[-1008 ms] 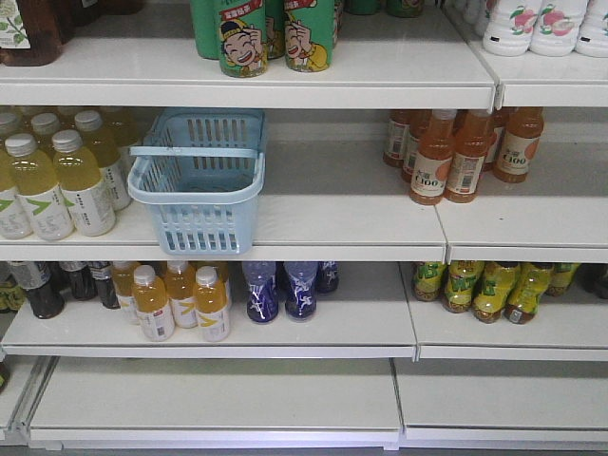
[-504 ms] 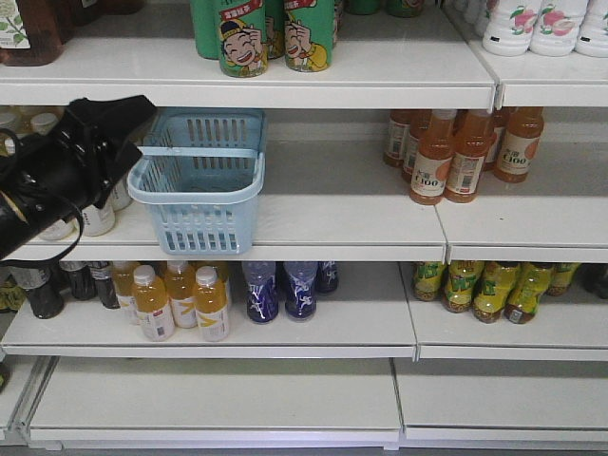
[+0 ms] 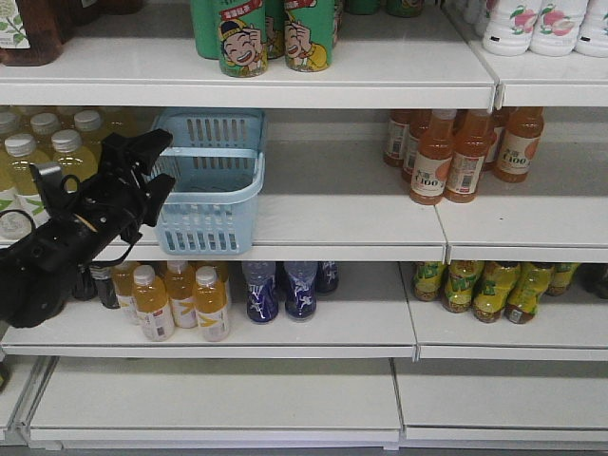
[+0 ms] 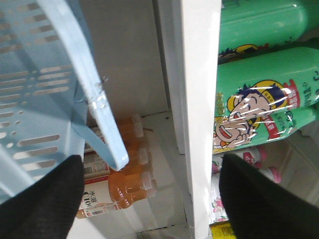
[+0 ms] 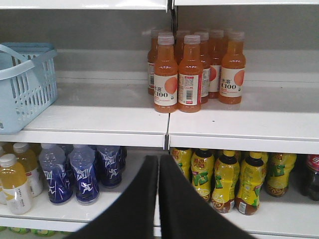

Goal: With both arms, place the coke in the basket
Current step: 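Reach the left gripper to the basket handle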

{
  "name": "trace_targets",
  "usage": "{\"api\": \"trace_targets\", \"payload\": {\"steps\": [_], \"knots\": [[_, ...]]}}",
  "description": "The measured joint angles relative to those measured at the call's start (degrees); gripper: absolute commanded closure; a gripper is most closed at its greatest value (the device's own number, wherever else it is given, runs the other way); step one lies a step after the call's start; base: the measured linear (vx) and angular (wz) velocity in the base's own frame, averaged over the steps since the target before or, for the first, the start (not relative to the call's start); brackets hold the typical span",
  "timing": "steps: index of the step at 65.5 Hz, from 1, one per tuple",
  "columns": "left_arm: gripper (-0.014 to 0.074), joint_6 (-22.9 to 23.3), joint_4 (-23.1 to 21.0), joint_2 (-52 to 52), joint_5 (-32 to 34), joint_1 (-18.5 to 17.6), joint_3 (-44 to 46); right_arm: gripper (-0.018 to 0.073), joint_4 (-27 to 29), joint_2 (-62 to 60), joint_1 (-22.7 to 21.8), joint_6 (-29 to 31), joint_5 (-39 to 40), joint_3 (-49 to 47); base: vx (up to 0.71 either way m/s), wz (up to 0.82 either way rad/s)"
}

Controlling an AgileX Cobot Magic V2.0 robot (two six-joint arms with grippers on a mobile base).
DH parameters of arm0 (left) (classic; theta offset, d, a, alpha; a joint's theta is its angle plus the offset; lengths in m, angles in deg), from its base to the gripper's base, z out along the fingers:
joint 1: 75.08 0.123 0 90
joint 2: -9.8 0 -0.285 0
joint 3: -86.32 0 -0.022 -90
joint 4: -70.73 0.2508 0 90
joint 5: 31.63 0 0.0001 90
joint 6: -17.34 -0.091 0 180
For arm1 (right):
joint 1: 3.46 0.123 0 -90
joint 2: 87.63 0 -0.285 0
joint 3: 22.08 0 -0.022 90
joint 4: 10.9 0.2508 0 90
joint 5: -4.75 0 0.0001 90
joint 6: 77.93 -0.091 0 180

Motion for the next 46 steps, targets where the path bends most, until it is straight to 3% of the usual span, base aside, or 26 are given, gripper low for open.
{"api": "trace_targets", "payload": {"steps": [46], "knots": [[0.0069, 0.18, 0.32, -10.83, -14.0, 0.0, 18.84, 0.0564, -0.05, 0.0, 0.0, 0.0, -0.02, 0.0, 0.0, 0.0]]}}
